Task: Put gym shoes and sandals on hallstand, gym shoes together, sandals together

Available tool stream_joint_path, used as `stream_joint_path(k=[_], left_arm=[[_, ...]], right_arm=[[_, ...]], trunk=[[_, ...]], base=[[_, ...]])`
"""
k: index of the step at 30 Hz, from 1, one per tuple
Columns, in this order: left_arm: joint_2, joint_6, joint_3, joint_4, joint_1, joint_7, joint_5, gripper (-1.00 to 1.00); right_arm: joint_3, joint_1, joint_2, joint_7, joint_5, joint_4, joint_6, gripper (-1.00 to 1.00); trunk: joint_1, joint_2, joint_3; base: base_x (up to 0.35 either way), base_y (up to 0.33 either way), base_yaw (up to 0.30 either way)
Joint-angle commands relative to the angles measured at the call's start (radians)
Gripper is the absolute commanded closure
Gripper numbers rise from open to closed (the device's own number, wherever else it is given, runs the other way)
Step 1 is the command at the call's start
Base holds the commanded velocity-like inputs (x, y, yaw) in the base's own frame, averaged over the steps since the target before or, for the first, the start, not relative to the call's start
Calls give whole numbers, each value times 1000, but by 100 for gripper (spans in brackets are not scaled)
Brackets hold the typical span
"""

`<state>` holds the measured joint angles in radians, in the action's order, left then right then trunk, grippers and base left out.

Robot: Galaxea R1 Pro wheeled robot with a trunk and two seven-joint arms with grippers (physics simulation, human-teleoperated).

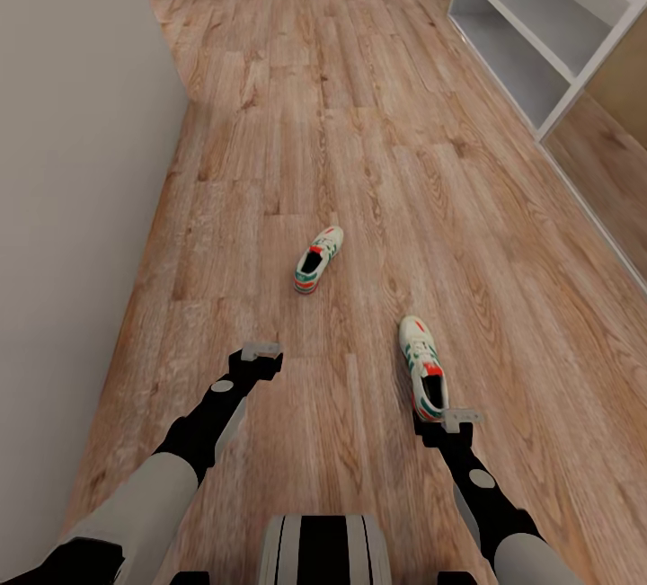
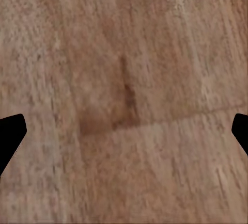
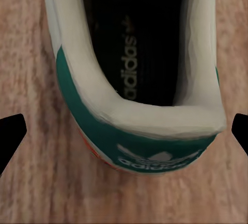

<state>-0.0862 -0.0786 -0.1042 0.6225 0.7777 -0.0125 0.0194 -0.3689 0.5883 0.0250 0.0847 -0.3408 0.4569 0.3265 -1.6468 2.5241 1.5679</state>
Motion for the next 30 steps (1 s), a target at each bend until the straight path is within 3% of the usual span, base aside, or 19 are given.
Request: stream_joint_path(k=[1,30], left_arm=[[0,-6,-2,2,0,-1,2,-100],[0,-5,-2,2,0,-1,2,-100]], right_arm=[[-8,1,1,9,-3,1,3,-100],[-8,1,1,9,-1,2,3,-100]], trunk=[[0,0,1],[0,0,1]], base=[[83,0,0],[26,0,0]])
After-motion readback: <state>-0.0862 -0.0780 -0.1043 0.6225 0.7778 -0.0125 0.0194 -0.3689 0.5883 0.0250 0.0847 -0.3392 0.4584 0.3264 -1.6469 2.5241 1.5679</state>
